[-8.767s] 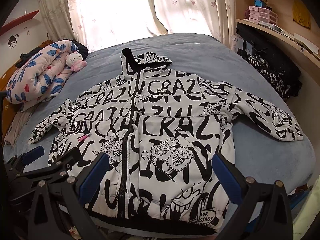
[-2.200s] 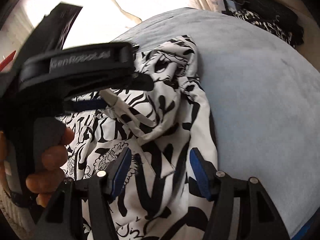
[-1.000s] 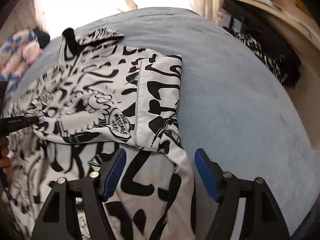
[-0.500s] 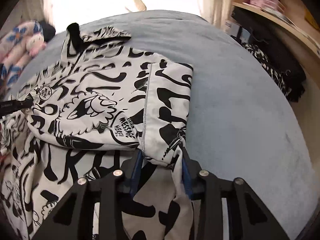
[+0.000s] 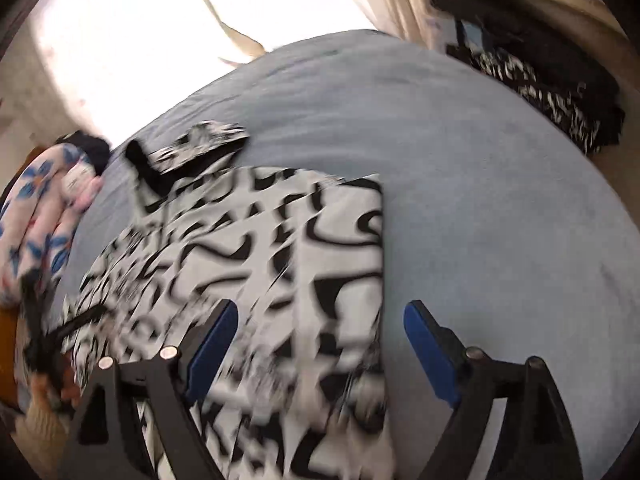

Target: Fold large clothes

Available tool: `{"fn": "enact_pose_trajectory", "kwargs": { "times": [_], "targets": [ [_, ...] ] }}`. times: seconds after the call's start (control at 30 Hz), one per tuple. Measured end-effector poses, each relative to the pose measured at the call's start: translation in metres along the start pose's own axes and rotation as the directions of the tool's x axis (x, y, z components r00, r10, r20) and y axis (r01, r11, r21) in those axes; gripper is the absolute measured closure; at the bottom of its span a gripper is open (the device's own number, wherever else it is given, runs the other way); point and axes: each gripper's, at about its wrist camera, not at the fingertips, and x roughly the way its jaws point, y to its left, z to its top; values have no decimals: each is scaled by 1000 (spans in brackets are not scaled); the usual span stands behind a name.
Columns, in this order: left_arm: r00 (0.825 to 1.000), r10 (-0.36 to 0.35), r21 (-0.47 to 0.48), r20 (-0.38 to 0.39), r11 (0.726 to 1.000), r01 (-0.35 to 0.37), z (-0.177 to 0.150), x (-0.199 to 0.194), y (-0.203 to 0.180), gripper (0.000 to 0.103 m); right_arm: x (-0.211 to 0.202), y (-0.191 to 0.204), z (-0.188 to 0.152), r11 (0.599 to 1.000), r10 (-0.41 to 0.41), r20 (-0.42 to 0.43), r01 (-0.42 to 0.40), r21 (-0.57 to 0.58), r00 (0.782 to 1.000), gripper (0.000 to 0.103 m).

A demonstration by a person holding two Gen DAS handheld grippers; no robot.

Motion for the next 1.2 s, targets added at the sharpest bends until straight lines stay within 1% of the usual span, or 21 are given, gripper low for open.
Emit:
{"fn": "enact_pose_trajectory", "kwargs": {
  "times": [0.13,0.2,0.23,0.27,0.3,0.33,0.4,0.43,0.47,0.53,0.57,0.6,0.7,0.77,0.8,0.87,0.93,1.0,1.07,1.13,1.2],
  "targets": [
    [999,-16,15,-49,1000,17,12,23,-7,47,48,-12,36,998,-34,-44,36,44,998,18],
    [998,-15,27,-64,999,17,14,33,-13,63,67,-14,45,997,-47,-72,51,50,996,18],
    [997,-26,37,-75,999,29,16,38,-18,82,77,-14,47,997,-56,-90,60,49,994,22],
    [997,-12,45,-77,999,15,18,41,-22,83,88,-11,49,998,-53,-114,57,38,992,49],
    [998,5,55,-59,998,-2,20,42,-26,84,98,-7,49,999,-48,-149,50,10,988,71],
    [999,21,73,-29,997,-19,23,40,-32,88,102,-2,49,997,-81,-164,79,-21,983,86],
    [999,32,86,29,996,-35,29,35,-37,93,94,5,52,990,-128,-88,123,-70,988,93],
    [998,36,77,51,996,-40,31,36,-36,93,89,1,54,988,-143,-38,141,-57,989,98],
    [998,33,63,54,997,-36,32,39,-34,93,91,-4,54,985,-169,-29,168,-41,985,99],
    [999,33,37,0,999,-33,29,58,-28,90,105,-14,52,981,-193,-75,192,-23,978,97],
    [999,32,33,2,999,-32,26,61,-27,90,104,-12,52,977,-212,-74,209,-40,974,96],
    [999,39,36,21,999,-40,24,60,-28,88,100,-8,52,972,-233,-67,229,-56,970,96],
    [998,64,49,4,997,-64,21,50,-31,87,74,9,50,958,-268,-17,265,-107,963,91],
    [995,98,66,4,993,-98,20,37,-33,86,51,23,46,963,-233,17,234,-132,972,91],
    [991,128,77,30,989,-130,19,24,-35,84,42,32,43,966,-211,21,212,-148,977,91],
    [988,134,80,82,987,-141,15,2,-38,61,26,55,30,970,-155,12,155,-187,988,91],
    [978,141,69,156,986,-153,8,-24,-49,48,19,81,10,968,-106,-20,98,-231,994,89],
    [975,114,58,189,990,-127,2,-38,-63,47,22,110,-13,963,-48,-70,28,-267,996,88],
    [986,38,52,164,998,-47,-4,-39,-82,47,31,132,-34,960,5,-127,-41,-276,992,87],
    [991,21,64,132,998,-30,-13,-27,-99,47,45,151,-54,956,29,-176,-78,-281,984,87],
    [995,40,78,91,996,-47,-24,-9,-110,47,57,154,-68,958,17,-211,-76,-276,977,87]
  ]
}}
